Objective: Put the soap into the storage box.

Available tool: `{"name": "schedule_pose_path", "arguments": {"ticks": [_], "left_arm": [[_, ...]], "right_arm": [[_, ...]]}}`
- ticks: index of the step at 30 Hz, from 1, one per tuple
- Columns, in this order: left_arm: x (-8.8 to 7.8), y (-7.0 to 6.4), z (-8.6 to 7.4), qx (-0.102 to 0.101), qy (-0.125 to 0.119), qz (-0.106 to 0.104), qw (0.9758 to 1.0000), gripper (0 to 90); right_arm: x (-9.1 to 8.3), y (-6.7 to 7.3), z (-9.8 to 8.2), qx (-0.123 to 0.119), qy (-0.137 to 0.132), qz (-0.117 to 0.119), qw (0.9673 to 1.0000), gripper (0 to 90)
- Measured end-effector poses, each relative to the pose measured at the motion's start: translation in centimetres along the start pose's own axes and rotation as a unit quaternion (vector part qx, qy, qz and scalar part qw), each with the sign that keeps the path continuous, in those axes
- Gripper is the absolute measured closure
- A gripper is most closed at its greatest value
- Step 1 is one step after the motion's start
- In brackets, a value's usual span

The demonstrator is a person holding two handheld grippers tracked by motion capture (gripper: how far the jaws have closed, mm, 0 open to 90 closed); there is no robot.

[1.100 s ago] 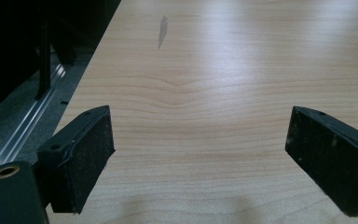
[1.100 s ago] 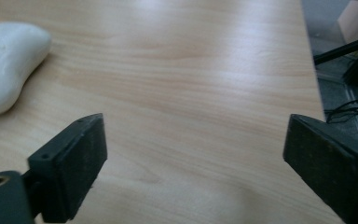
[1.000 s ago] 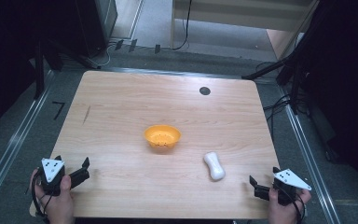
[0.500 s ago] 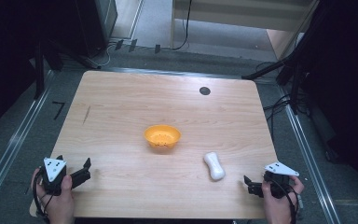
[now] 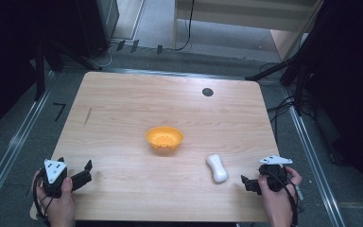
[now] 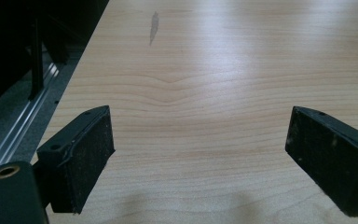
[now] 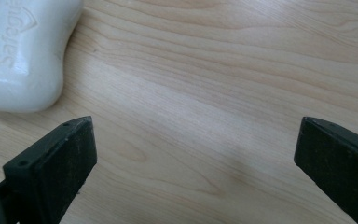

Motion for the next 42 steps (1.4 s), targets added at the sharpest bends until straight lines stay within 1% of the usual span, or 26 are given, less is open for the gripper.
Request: {"name": "schedule_pose_path", "arguments": {"ticks": [3, 7, 9, 17, 26, 29, 32, 35, 38, 42], "left_arm": [[0.0, 0.1, 0.0, -0.001, 0.0, -0.002, 1.0, 8.1], [0.0, 0.1, 0.0, -0.004, 0.001, -0.004, 1.0, 8.0], [0.1, 0.1, 0.0, -0.003, 0.002, -0.004, 1.0, 8.1], [0.1, 0.1, 0.0, -0.004, 0.005, -0.003, 1.0, 8.0], [0.2, 0.1, 0.0, -0.005, 0.009, -0.004, 0.9999, 8.1], [0.2, 0.2, 0.0, -0.011, 0.007, -0.001, 0.9999, 8.0], [0.2, 0.3, 0.1, -0.014, 0.008, -0.002, 0.9999, 8.0], [0.2, 0.3, 0.1, -0.014, 0.009, -0.002, 0.9999, 8.0], [0.3, 0.3, 0.1, -0.015, 0.01, -0.001, 0.9998, 8.0], [0.3, 0.4, 0.1, -0.016, 0.013, -0.001, 0.9998, 8.0]], "right_arm": [[0.0, 0.3, 0.3, -0.004, 0.006, 0.0, 1.0, 0.0], [0.2, 0.9, 1.0, -0.003, 0.021, 0.0, 0.9998, 0.0], [0.1, 1.1, 1.3, -0.002, 0.024, -0.001, 0.9997, 0.0], [0.4, 2.2, 2.5, -0.013, 0.026, 0.011, 0.9995, 0.0], [0.5, 3.5, 3.8, -0.01, 0.023, 0.019, 0.9995, 0.0], [0.7, 4.1, 4.2, -0.011, 0.025, 0.022, 0.9994, 0.0], [0.9, 4.7, 4.6, -0.019, 0.022, 0.027, 0.9992, 0.0], [1.0, 5.3, 5.0, -0.02, 0.023, 0.034, 0.999, 0.0], [1.1, 5.7, 5.4, -0.022, 0.023, 0.035, 0.9989, 0.0], [1.5, 6.3, 5.8, -0.024, 0.029, 0.039, 0.9986, 0.0]]}}
Point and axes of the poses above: each handheld gripper's, and its own axes: x roughly forward along the jaws, z roughly out of its top, y roughly to its left, the point moved 4 cm from there along x, roughly forward along the jaws, and after that the axes turned 8 degrees about y, right-handed, at the moved point
